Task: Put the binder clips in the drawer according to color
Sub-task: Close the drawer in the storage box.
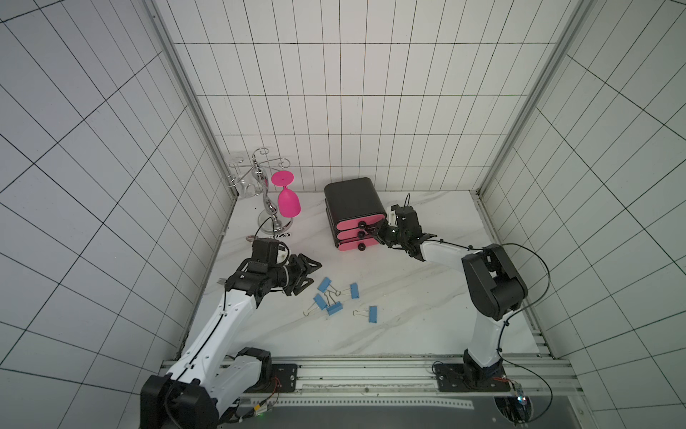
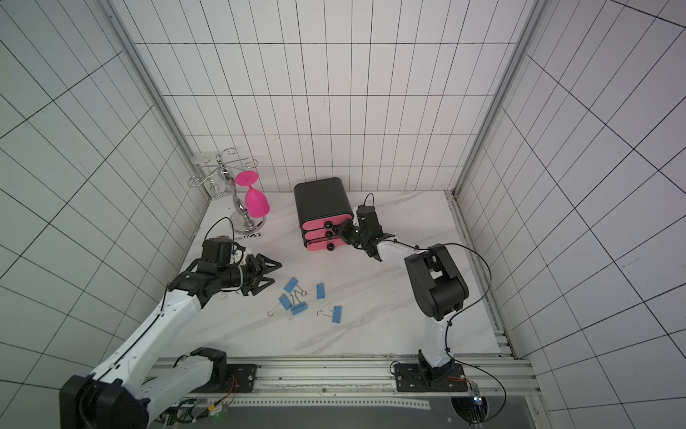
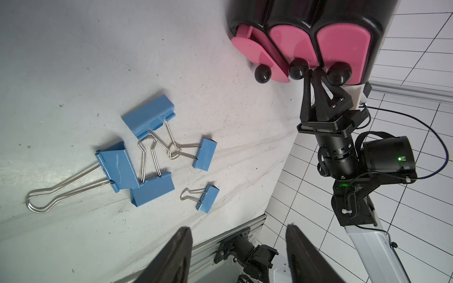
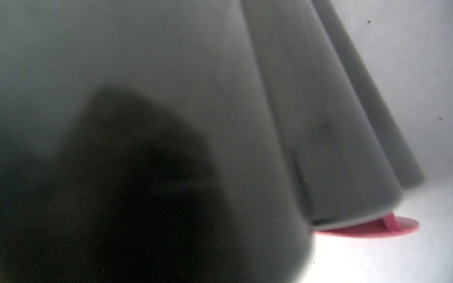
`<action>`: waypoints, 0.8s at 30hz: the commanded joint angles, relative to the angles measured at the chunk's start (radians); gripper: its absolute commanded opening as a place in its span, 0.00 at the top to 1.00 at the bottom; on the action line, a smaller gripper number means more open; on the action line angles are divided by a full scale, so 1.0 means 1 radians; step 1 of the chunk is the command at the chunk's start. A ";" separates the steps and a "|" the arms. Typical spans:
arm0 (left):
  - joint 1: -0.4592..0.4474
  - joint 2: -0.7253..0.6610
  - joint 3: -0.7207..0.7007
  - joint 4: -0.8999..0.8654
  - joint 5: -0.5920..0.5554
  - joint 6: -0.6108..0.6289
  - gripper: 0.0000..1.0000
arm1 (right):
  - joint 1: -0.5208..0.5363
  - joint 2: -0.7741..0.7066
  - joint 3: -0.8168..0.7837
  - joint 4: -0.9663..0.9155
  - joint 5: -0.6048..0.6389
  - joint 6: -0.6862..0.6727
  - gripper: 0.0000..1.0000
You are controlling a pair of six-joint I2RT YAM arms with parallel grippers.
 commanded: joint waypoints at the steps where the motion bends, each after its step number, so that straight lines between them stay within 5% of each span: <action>1: 0.008 0.009 0.031 0.011 0.010 0.020 0.36 | -0.010 0.016 0.012 -0.006 0.019 0.021 0.82; 9: 0.008 0.001 0.023 0.076 -0.030 0.010 0.36 | 0.004 -0.156 -0.132 -0.065 0.017 0.018 0.81; 16: 0.009 -0.072 -0.049 0.118 -0.089 -0.028 0.36 | 0.026 -0.316 -0.308 -0.172 0.080 0.001 0.71; 24: 0.008 -0.088 -0.104 0.141 -0.101 -0.060 0.35 | 0.042 -0.296 -0.395 -0.100 0.112 0.070 0.62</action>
